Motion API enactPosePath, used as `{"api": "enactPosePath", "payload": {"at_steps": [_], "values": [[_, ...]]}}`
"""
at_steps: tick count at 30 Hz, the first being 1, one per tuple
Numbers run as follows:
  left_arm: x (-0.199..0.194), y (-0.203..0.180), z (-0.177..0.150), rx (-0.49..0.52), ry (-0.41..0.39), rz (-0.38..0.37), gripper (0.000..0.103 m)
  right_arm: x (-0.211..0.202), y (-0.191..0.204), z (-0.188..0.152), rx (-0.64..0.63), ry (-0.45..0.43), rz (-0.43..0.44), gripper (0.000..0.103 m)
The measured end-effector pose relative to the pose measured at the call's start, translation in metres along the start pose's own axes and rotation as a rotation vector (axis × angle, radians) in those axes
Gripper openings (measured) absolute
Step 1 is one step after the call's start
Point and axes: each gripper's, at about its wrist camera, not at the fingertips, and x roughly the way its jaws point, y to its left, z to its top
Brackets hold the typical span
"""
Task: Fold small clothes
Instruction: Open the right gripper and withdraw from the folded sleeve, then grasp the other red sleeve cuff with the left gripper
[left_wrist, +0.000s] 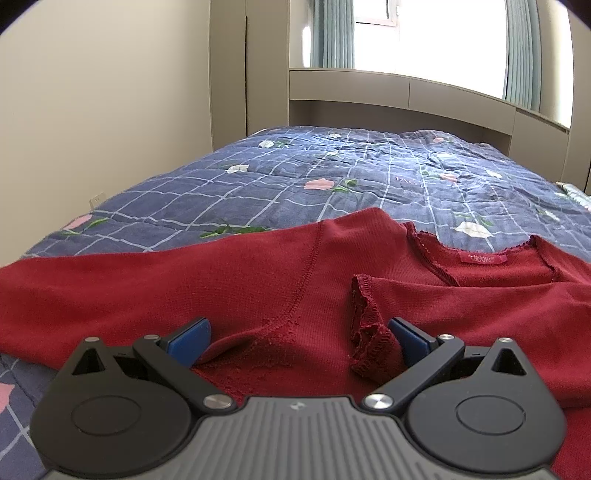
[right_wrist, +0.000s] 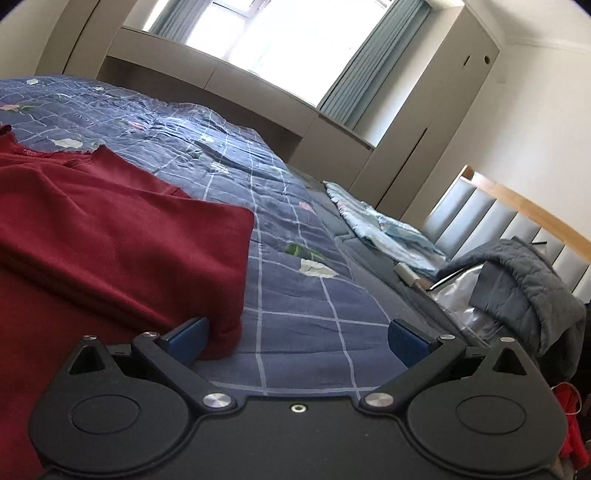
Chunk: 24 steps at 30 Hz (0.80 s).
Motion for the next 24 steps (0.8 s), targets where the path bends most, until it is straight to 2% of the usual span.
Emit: {"api": "enactPosePath", "payload": {"at_steps": [3, 8, 13, 16, 18, 21, 24], "values": [[-0.005, 0.004, 0.004, 0.001, 0.009, -0.017, 0.103, -0.002, -0.001, 0.0, -0.001, -0.013, -0.008, 0.102], [-0.036, 0.015, 0.007, 0.005, 0.015, -0.018, 0.103, -0.004, -0.001, -0.001, -0.01, -0.029, -0.019, 0.102], [-0.077, 0.057, 0.006, -0.046, 0.045, -0.038, 0.103, -0.013, -0.019, 0.008, 0.031, -0.008, 0.052, 0.102], [-0.097, 0.095, 0.002, -0.073, 0.045, -0.018, 0.103, -0.039, -0.033, 0.018, 0.051, 0.002, 0.069, 0.102], [-0.104, 0.124, -0.002, -0.108, 0.055, 0.014, 0.103, -0.062, -0.04, 0.023, 0.082, -0.001, 0.168, 0.102], [-0.107, 0.176, -0.009, -0.206, 0.076, 0.078, 0.103, -0.102, -0.039, 0.02, 0.12, -0.022, 0.365, 0.102], [-0.104, 0.222, -0.015, -0.305, 0.068, 0.155, 0.103, -0.134, -0.024, 0.014, 0.105, -0.05, 0.482, 0.102]]}}
